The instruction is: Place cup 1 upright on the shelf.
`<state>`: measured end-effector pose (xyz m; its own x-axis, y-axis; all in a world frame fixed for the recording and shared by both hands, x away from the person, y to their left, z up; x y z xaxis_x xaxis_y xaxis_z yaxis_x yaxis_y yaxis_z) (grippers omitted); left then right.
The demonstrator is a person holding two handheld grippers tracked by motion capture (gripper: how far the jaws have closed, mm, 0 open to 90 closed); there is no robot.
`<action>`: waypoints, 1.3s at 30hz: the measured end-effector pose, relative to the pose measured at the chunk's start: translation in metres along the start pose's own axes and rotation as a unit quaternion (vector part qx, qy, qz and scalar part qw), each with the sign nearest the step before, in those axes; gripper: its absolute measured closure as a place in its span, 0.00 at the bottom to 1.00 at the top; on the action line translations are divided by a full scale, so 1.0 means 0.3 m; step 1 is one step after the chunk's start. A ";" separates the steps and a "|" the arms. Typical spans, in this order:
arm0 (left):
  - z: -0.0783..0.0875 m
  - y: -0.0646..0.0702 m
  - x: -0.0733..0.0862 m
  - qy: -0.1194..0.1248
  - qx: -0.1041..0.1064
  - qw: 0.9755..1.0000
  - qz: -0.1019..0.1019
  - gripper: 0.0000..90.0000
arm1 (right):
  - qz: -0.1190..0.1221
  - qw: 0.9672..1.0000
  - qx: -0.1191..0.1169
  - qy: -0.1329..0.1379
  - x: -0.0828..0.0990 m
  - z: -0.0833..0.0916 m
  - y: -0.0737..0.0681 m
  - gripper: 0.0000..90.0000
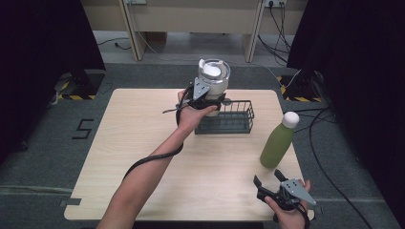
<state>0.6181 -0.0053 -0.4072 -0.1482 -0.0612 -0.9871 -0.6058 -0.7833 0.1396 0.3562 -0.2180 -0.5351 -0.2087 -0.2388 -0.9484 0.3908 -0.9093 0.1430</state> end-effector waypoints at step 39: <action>-0.046 -0.011 0.108 -0.033 -0.005 0.999 0.021 0.11 | 0.004 1.000 -0.007 -0.004 0.005 -0.005 -0.009 0.17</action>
<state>0.6260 -0.0134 -0.4407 -0.2244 -0.0544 -0.9730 -0.5908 -0.7864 0.1802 0.3562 -0.2153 -0.5374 -0.2136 -0.2490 -0.9447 0.4057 -0.9022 0.1461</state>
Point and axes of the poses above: each handheld gripper's, and its own axes: z roughly backward along the jaws, x roughly out of its underside, y roughly to its right, the point moved 8 cm from there along -z, roughly forward along the jaws, and after that the axes turned 15 degrees about z, right-handed, at the moved point
